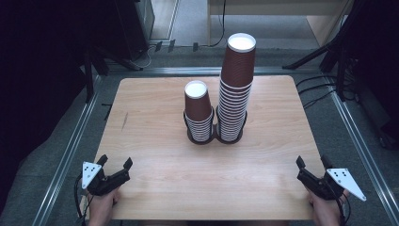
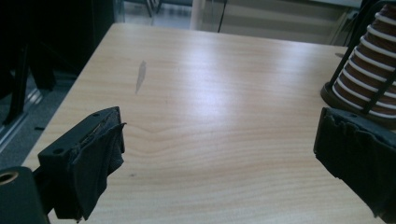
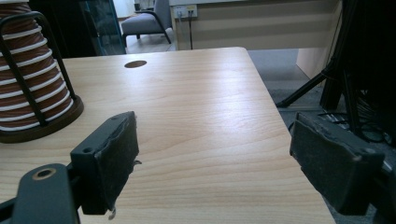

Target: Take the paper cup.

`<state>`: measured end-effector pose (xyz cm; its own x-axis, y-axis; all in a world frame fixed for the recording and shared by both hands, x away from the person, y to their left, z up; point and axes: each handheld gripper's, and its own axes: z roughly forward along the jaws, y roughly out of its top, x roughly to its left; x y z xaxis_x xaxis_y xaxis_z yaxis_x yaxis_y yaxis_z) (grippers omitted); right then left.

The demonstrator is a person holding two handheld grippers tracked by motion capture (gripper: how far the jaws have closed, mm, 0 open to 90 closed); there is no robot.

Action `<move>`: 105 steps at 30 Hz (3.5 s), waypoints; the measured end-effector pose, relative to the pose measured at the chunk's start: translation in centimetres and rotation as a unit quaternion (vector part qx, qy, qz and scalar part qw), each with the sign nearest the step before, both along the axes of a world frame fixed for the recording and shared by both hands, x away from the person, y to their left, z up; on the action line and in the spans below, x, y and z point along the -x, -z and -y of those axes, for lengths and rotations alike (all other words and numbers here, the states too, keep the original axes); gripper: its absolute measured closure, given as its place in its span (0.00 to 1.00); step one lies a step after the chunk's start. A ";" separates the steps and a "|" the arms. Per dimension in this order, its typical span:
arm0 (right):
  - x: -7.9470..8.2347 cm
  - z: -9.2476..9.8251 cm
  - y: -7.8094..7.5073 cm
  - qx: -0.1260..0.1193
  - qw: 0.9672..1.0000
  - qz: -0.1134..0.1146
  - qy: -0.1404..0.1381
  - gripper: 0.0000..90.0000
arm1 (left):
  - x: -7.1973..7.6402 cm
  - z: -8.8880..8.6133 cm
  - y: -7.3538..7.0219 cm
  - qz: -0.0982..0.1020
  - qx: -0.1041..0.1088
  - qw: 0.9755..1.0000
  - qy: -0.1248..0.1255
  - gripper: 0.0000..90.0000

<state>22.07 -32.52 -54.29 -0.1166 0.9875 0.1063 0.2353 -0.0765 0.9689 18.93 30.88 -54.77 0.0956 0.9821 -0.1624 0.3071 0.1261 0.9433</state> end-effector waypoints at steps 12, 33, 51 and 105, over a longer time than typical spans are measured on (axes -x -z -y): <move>-0.4 -1.4 -2.2 0.012 1.000 0.008 -0.020 0.17 | 0.2 -0.1 0.2 -0.007 0.004 1.000 0.004 0.02; -0.4 -3.8 -6.7 0.011 0.998 0.030 -0.058 0.16 | 0.0 -0.2 0.2 -0.017 0.011 1.000 0.010 0.02; -1.3 -5.6 -9.8 0.007 0.995 0.047 -0.086 0.12 | 0.0 0.1 0.3 -0.019 -0.001 1.000 0.012 0.03; -5.9 -14.2 -16.2 -0.004 0.984 0.079 -0.160 0.04 | 0.0 0.8 0.4 -0.019 -0.025 0.999 0.021 0.03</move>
<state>27.96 -18.30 -38.12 -0.4363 0.8971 0.0693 0.0959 -0.0302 0.9949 18.97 30.04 -55.17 0.1324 0.9842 -0.1172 0.3478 0.0646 0.9354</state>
